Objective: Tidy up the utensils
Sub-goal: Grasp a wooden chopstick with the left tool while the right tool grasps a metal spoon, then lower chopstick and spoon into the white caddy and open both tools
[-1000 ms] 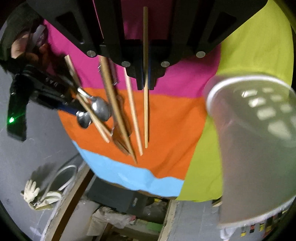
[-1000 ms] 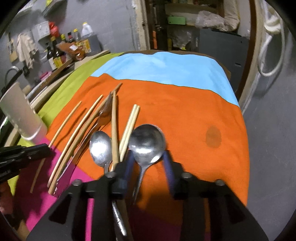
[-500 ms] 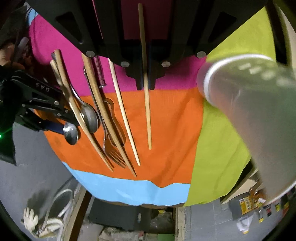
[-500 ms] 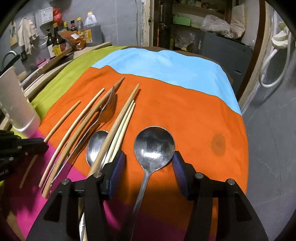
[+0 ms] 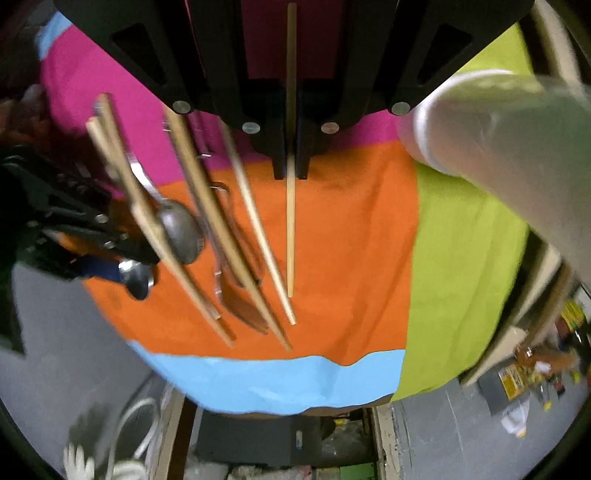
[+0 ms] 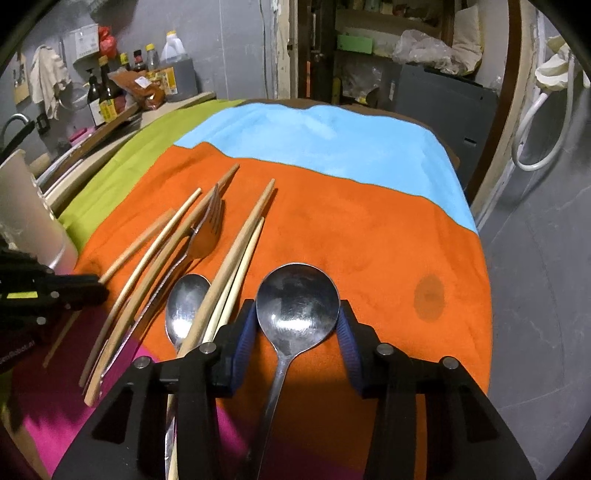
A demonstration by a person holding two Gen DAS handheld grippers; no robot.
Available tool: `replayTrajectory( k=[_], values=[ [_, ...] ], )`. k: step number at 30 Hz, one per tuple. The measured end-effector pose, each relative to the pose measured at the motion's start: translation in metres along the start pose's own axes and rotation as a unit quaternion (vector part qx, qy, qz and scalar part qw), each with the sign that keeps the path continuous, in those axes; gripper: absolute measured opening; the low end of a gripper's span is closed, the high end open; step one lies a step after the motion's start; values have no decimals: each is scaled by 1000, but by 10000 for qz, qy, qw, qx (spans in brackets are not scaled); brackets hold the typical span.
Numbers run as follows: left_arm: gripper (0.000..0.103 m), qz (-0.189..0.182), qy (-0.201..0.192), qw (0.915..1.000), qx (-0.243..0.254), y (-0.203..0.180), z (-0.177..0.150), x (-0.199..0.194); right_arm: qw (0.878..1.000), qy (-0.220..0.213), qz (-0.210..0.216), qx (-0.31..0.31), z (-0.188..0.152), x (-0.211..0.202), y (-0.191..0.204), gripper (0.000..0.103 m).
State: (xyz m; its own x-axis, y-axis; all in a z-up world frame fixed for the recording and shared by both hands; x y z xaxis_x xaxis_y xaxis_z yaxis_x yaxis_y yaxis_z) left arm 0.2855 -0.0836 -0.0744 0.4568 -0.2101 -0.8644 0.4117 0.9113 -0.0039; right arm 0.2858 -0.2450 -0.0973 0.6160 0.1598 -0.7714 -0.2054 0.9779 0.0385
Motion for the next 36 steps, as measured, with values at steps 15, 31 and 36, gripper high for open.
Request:
replayTrajectory(
  k=[15,31,36],
  values=[
    [2,-123,-2746,9610,-297,-12,-18,-96,9705,-2363,-300,-380,-2,-102,38,40],
    [2,572,-4404,8936,-645,62,-17,-210,9279,-3638,645,-495,62,-172,119,40],
    [3,858,-4648,8772,-846,111,-20,-230,9166,-3821,1014,-594,81,-179,156,40]
  ],
)
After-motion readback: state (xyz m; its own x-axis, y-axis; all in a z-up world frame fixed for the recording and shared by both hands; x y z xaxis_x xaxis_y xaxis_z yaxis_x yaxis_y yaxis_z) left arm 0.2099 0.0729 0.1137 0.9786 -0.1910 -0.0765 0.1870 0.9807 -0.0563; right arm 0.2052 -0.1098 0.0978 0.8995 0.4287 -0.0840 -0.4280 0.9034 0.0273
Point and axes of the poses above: each gripper's, at about its wrist camera, not at the fingertips, and x roughly the way its jaws point, y to its left, z to its top, the point moved 3 cm from there along x, roughly the way its jaws point, and after that the axes turned 6 degrees about x, right-handed, at the moved point
